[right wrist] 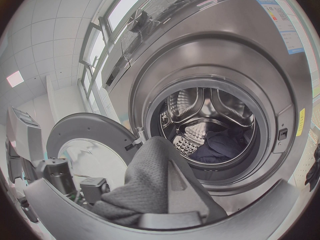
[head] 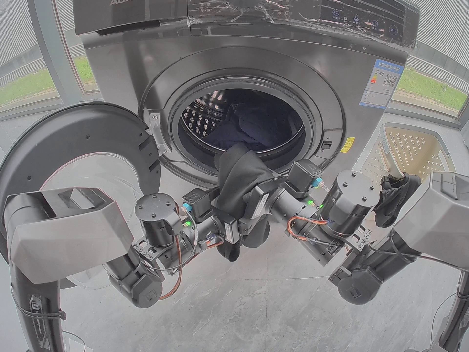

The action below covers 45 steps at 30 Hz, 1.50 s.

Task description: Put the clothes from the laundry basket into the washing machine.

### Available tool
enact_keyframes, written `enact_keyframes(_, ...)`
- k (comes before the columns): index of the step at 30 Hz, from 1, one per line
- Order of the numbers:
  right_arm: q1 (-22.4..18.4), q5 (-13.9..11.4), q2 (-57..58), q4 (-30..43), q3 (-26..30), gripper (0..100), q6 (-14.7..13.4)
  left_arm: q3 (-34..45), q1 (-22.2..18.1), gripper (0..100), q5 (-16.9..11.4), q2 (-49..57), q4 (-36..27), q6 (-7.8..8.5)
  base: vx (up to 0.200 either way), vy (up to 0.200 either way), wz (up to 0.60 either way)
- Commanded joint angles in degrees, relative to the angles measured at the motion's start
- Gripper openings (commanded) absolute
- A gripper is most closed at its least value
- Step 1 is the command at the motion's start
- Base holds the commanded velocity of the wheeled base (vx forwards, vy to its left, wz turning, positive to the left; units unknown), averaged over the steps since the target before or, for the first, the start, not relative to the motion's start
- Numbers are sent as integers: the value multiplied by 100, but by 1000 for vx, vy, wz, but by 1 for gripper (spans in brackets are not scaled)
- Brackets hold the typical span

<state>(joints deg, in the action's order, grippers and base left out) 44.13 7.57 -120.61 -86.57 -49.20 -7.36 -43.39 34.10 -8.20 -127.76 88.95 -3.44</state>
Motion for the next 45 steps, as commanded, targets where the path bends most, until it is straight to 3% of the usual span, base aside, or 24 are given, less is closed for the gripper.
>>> enact_keyframes(1,105,8,196,-18,165,0,-11,-311,-17,100,29,-267,17,-61,0,0,0)
enact_keyframes(9,228,122,223,-71,306,0,-90,-425,9,100,214,-355,17,-69,0,0,0)
enact_keyframes(10,228,122,223,-71,323,0,-90,-425,9,0,214,-364,17,-69,0,0,0)
enact_keyframes(18,122,122,407,-53,411,0,-99,-434,-26,0,223,-320,25,-78,0,0,0)
enact_keyframes(24,-511,139,486,-45,675,0,-239,-425,-140,0,548,93,25,-333,0,0,0)
enact_keyframes(29,-818,139,372,-45,930,0,-318,-328,-167,0,583,462,25,-342,0,0,0)
enact_keyframes(39,-607,104,91,-141,1009,0,-327,23,-114,0,592,902,25,-351,0,0,0)
enact_keyframes(40,-572,104,117,-176,1009,100,-327,50,-114,0,592,937,25,-359,0,0,0)
enact_keyframes(44,-449,87,266,-185,1018,100,-336,120,-123,0,618,1051,25,-386,0,0,0)
enact_keyframes(45,-388,43,460,-176,1150,100,-318,190,-123,0,733,1148,25,-386,0,0,0)
